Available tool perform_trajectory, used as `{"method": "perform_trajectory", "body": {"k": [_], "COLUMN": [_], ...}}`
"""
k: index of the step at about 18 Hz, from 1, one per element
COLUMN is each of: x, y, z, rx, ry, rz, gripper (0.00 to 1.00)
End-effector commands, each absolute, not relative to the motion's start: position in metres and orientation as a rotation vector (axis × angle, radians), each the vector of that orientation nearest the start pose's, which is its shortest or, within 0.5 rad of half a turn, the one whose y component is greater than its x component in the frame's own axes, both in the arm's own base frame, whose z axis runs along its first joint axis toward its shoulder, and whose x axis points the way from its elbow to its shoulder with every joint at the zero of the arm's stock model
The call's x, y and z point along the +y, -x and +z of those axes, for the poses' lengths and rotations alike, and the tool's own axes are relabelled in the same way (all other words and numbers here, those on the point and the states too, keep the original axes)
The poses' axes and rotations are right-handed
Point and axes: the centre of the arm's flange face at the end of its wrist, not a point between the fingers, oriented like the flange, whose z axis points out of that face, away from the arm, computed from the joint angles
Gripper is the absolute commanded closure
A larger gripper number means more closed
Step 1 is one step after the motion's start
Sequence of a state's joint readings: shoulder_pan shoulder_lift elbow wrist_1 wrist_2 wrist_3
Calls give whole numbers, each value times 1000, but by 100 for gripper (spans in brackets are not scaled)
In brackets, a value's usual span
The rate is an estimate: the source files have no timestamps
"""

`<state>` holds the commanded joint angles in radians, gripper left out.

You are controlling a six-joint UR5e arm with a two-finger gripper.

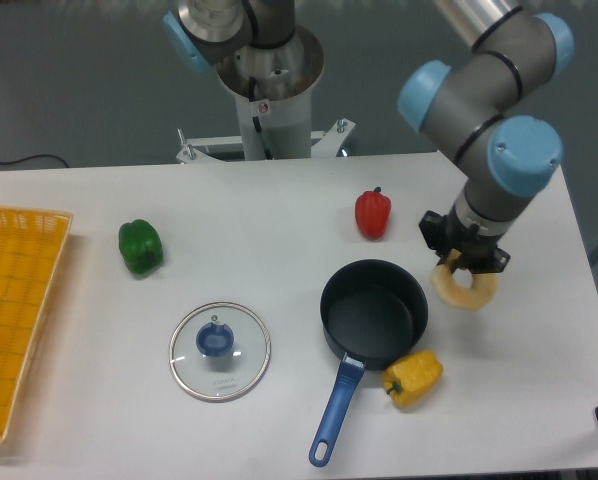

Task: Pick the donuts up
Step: 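Lift the grasped donut ring up off the table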

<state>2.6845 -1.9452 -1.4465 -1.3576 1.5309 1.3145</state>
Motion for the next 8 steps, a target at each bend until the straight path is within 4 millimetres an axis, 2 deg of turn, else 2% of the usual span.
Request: {"method": "perform_trajectory", "body": {"k": [2, 8], "x": [409, 422], "y": [495, 483], "z": [362, 362], "rx": [343, 387], "ry": [3101, 3105], "rz": [-69, -62], "gripper": [74, 74]}}
